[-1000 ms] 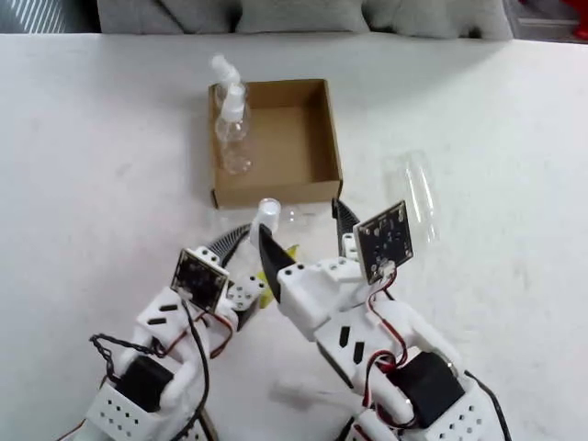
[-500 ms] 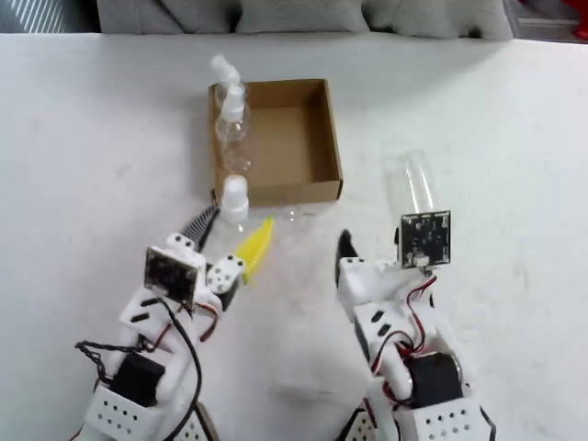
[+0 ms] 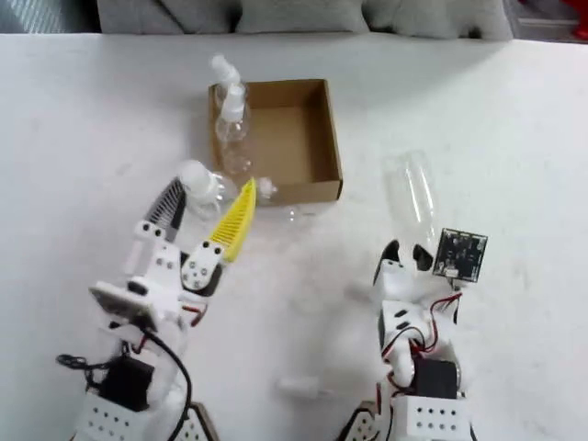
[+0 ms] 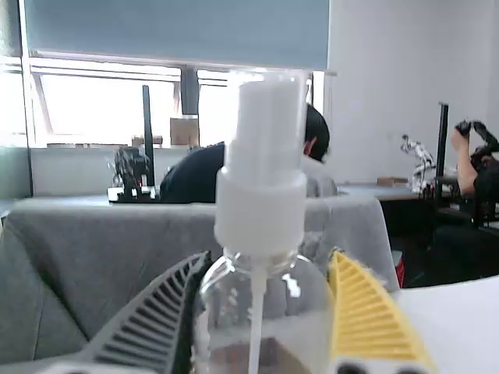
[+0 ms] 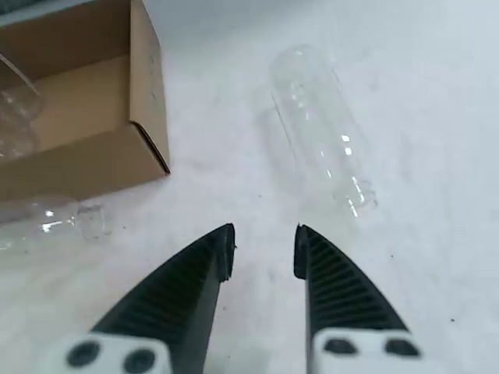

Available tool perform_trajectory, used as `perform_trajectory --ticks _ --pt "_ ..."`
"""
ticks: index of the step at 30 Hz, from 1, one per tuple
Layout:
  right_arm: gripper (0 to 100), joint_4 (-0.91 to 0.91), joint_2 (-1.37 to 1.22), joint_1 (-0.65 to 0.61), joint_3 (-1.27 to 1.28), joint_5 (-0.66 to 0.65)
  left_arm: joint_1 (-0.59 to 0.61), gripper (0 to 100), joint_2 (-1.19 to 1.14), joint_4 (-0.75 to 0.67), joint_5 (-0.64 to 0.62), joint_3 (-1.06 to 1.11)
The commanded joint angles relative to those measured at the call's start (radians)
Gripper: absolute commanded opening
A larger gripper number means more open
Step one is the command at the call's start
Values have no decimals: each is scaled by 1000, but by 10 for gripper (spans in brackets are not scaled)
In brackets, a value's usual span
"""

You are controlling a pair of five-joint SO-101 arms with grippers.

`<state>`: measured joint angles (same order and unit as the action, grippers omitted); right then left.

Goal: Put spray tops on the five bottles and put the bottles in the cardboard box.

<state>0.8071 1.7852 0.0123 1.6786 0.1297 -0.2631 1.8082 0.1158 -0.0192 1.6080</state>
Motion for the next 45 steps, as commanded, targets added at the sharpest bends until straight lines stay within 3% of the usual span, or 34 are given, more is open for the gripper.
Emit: perform_trajectory --ticks 1,7,16,36,45 --pt "104 4 10 53 12 -8 10 79 12 -37 0 -135" --pt "104 13 1 81 12 -14 8 79 -97 -51 0 -224" --pt "104 51 2 76 12 -15 24 79 -697 -207 -2 -493" --pt "104 50 2 73 12 -15 157 78 -1581 -934 -2 -516" --pt "104 51 2 51 12 -15 153 76 -1814 -1120 -2 -552"
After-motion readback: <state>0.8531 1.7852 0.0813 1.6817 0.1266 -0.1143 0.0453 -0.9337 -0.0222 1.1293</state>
